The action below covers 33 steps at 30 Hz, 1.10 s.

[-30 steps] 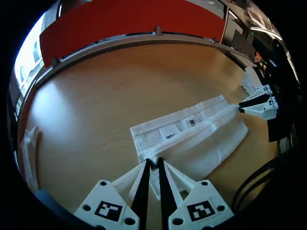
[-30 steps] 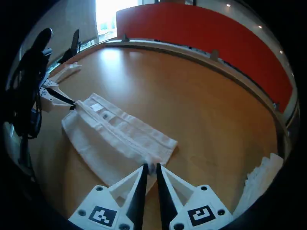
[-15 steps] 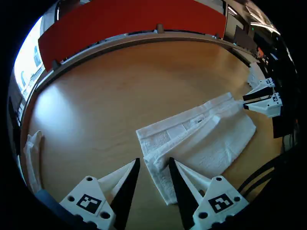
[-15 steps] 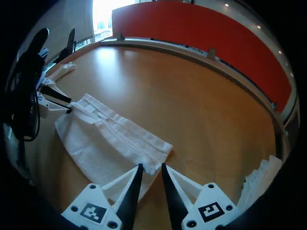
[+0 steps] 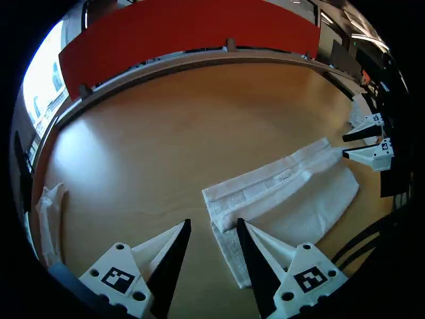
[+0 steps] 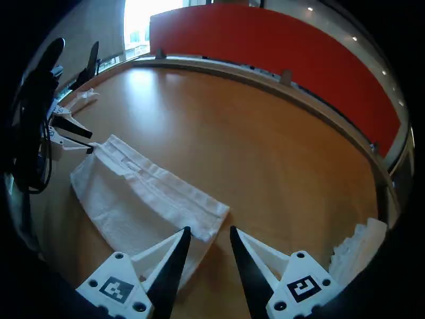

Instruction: Fold towel

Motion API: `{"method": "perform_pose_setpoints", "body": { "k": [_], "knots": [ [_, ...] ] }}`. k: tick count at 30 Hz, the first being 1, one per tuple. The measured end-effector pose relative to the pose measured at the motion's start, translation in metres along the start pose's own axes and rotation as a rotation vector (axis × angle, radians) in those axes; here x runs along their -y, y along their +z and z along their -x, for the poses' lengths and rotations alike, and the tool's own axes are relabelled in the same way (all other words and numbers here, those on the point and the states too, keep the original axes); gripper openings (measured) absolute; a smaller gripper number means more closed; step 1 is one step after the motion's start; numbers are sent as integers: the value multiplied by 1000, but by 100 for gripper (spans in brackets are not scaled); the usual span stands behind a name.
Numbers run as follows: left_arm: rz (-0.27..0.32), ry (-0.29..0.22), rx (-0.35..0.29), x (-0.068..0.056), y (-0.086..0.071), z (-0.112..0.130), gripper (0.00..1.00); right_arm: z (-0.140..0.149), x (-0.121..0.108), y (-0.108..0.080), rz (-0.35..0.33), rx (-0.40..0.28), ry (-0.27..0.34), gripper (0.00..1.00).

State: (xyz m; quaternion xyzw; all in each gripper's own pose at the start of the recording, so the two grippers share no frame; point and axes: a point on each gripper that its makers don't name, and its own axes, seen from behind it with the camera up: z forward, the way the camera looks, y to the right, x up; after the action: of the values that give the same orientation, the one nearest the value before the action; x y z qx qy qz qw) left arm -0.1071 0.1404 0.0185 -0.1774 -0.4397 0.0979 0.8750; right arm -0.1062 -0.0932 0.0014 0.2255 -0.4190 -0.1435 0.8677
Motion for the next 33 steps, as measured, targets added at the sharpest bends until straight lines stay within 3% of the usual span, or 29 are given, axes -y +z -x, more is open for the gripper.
{"method": "perform_pose_setpoints", "body": {
  "k": [8, 14, 18, 33],
  "knots": [
    [-18, 6, -15, 11, -4, -12, 63, -13, -8, -2, 23, -22, 2, 61],
    [-38, -9, -20, 20, -10, -11, 78, -16, -2, -7, 7, -43, 8, 91],
    [-22, -10, -23, 17, -13, -9, 84, -11, 3, -10, 0, -41, 15, 91],
    [4, -28, -42, 9, -30, -4, 84, 0, 15, -28, -1, -51, 41, 91]
  ]
}}
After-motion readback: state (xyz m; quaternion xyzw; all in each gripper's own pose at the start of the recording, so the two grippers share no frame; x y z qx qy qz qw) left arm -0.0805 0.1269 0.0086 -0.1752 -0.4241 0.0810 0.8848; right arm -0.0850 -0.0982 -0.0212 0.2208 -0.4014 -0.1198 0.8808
